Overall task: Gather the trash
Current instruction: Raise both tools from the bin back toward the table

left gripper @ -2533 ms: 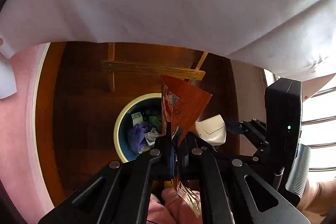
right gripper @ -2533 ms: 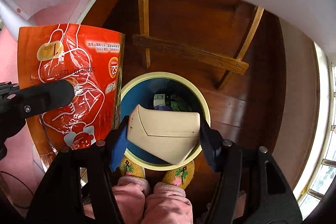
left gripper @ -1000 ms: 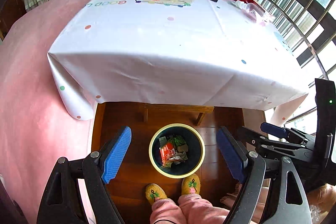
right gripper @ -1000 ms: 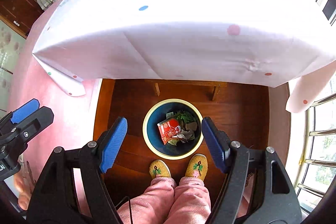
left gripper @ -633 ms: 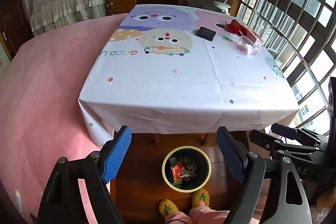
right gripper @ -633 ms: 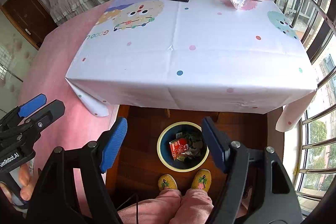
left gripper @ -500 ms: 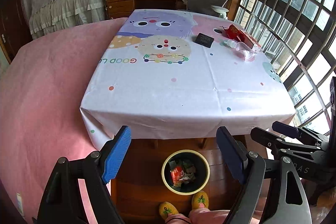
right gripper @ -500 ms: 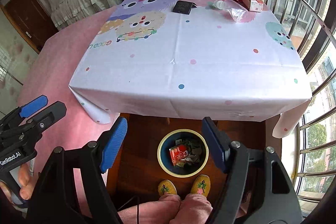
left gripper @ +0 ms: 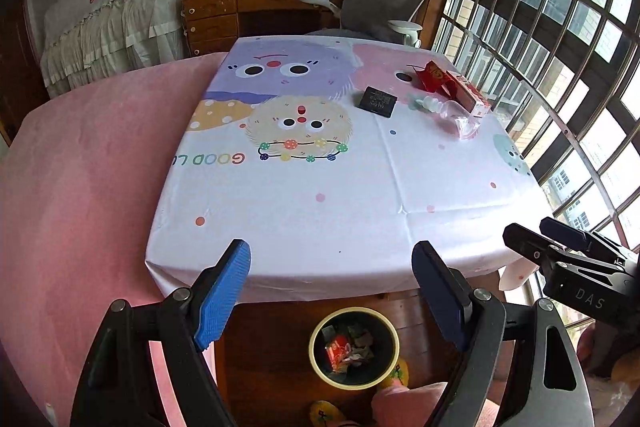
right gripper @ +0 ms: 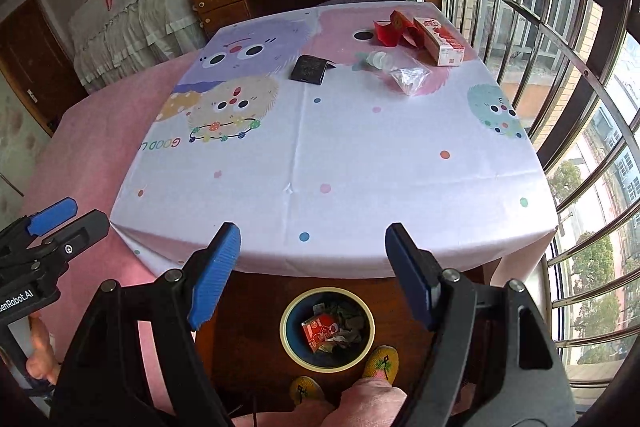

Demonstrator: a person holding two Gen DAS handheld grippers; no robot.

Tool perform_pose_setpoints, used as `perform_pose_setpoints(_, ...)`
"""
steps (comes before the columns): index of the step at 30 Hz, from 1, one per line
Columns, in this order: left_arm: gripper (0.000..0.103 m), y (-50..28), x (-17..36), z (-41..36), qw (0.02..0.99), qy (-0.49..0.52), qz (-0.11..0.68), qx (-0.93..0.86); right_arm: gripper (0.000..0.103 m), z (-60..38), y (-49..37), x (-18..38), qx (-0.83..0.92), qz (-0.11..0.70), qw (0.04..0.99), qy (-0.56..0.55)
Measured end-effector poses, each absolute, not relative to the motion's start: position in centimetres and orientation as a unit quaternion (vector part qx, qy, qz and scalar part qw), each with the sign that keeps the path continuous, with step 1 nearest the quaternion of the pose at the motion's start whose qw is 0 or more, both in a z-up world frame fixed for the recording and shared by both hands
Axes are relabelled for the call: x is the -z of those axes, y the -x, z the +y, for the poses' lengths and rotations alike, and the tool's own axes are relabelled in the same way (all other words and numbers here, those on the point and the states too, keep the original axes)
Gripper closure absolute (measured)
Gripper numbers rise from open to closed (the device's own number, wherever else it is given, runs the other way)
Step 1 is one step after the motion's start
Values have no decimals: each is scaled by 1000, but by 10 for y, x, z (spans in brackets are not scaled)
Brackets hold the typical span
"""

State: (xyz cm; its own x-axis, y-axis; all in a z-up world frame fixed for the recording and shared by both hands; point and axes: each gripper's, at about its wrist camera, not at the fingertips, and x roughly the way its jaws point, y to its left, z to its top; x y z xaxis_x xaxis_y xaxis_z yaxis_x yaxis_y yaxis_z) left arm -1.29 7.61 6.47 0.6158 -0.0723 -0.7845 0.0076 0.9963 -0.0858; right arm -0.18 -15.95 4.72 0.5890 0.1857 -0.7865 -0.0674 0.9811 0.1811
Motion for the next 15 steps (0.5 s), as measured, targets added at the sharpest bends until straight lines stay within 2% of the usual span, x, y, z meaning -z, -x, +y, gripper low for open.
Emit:
perform_pose_setpoints(9,19,-77,-52,51,889,37,456,14,31,-199,-76,-33,-73,453,887,-61)
perform_pose_setpoints(15,19,-171,-36,23,876,48,479,-7,37,-234,-165,-17,-91,466,879,-37)
